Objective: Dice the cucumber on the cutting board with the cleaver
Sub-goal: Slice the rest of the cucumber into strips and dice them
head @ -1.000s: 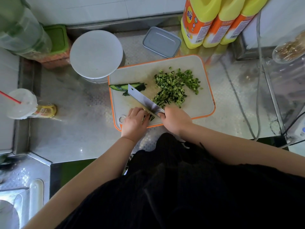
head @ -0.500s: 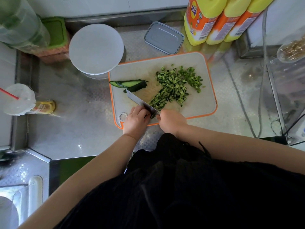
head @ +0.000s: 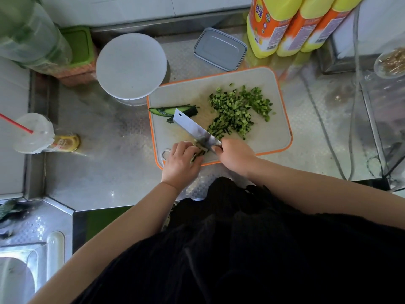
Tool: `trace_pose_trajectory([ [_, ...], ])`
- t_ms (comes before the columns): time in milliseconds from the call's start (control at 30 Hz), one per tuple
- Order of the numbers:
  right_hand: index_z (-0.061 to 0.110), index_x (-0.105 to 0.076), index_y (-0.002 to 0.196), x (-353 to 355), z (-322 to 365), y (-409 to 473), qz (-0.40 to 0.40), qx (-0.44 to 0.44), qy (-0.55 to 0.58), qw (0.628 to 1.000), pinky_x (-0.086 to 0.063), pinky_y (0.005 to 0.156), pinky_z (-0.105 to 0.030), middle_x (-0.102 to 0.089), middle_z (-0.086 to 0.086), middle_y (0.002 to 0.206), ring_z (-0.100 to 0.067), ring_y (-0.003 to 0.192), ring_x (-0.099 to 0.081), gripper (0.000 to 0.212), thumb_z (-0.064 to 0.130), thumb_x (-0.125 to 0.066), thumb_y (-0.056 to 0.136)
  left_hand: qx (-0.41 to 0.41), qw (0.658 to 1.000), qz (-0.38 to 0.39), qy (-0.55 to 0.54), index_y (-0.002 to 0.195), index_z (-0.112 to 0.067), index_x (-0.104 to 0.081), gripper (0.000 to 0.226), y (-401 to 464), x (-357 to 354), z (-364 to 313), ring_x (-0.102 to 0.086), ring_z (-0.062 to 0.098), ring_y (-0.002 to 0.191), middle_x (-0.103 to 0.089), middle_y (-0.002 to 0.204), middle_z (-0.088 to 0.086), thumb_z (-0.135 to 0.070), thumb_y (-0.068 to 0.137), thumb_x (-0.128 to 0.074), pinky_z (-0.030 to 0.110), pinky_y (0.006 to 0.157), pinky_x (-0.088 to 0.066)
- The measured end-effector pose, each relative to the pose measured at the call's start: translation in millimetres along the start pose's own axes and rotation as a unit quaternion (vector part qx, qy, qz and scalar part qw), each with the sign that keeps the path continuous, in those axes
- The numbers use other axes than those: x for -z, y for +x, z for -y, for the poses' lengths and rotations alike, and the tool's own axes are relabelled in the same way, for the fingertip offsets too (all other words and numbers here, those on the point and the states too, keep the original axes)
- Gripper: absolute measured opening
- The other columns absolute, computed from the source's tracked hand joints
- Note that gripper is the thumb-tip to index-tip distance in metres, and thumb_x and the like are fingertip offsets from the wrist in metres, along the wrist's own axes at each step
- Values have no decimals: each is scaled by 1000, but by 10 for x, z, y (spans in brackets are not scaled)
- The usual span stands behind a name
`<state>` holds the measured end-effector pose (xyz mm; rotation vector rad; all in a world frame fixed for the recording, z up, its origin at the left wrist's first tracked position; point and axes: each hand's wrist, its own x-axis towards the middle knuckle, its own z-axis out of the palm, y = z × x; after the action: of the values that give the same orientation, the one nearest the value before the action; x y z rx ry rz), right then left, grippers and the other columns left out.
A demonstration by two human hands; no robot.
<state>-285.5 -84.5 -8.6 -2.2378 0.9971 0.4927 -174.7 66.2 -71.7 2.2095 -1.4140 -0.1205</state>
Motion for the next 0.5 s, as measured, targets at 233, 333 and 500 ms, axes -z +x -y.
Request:
trace_pose_trajectory([
  [233,6,-53,100,47,103,-150,-28,27,-13,999,-36,65,-33,-60,-11,94,-29,85,-56,36,39,-37,100,19,998,57,7,99,-9,-61,36,-67,-48,2,-51,33,100,-54,107,13,-40,82,-56,45,81,-51],
  [333,7,-53,103,15,121,-184,-18,24,-31,999,-35,65,-33,-61,-11,98,-28,84,-54,35,39,-37,101,23,999,45,-6,97,-6,-62,30,-47,-27,-6,-53,33,94,-56,102,12,-31,82,-54,44,76,-52],
  [500,9,-52,104,-36,189,-201,-6,16,-52,999,-37,64,-33,-61,-10,97,-31,89,-57,34,39,-37,100,21,1000,20,3,89,-5,-63,28,-6,-43,-36,-54,31,85,-57,93,10,-30,86,-50,41,65,-50],
])
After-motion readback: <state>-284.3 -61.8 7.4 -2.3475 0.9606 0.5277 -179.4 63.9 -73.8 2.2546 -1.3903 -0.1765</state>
